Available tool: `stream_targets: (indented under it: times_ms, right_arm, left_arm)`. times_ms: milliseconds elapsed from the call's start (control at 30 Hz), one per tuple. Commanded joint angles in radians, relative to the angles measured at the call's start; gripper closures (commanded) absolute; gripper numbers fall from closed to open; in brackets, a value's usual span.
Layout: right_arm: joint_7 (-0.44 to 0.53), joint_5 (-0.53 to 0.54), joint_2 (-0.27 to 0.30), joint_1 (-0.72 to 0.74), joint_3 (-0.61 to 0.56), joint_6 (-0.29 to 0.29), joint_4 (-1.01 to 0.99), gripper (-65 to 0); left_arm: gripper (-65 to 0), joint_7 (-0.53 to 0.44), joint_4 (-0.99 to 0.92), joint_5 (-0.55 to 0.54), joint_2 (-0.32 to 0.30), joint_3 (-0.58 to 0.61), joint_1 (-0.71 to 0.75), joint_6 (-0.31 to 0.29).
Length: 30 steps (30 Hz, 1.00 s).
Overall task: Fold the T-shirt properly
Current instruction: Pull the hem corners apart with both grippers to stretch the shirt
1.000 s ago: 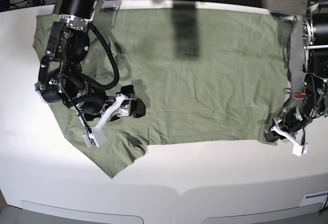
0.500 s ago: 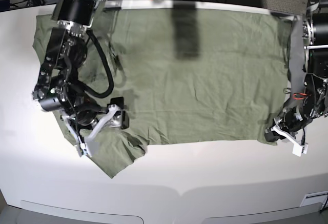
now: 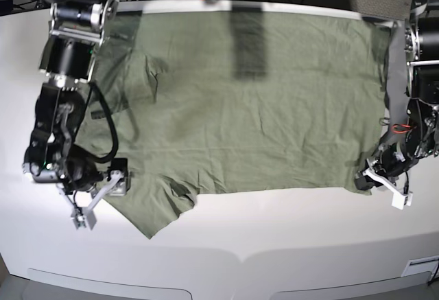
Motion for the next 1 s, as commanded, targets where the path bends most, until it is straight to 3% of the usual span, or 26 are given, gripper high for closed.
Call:
stream_targets:
  times_ms: [0,367,500,567,767,967]
  right_arm:
    - [0.029,0.003,0.031,0.058,0.003,-0.001,-0.023,-47.5]
    - [0.166,-0.083,0.164,0.296,0.003,-0.061,-0.53,-47.5]
    - [0.277,-0.238,0.173,0.323,0.003,-0.183,-0.672,-47.5]
    - [0.37,-0.286,0.174,0.323,0.003,-0.209,-0.743,-47.5]
    - [0.638,-0.311,0.166,0.323,0.003,-0.207,-0.904,-47.5]
    - [0.606,-0.278,0.148,0.318,0.002,-0.149,-0.918,-47.5]
  left_arm:
    - [0.0,-0.023,0.011,-0.015,-0.015,-0.001,-0.031,-0.009]
    - [0.0,-0.023,0.011,-0.016,-0.015,-0.001,-0.032,-0.009]
    - [0.0,-0.023,0.011,-0.019,-0.015,-0.001,-0.032,-0.009]
    - [0.0,-0.023,0.011,-0.019,-0.014,-0.001,-0.032,-0.009]
    - [0.0,-0.019,0.011,-0.018,-0.015,-0.001,-0.032,-0.009]
    - [0.0,-0.023,0.011,-0.019,-0.011,-0.001,-0.032,-0.009]
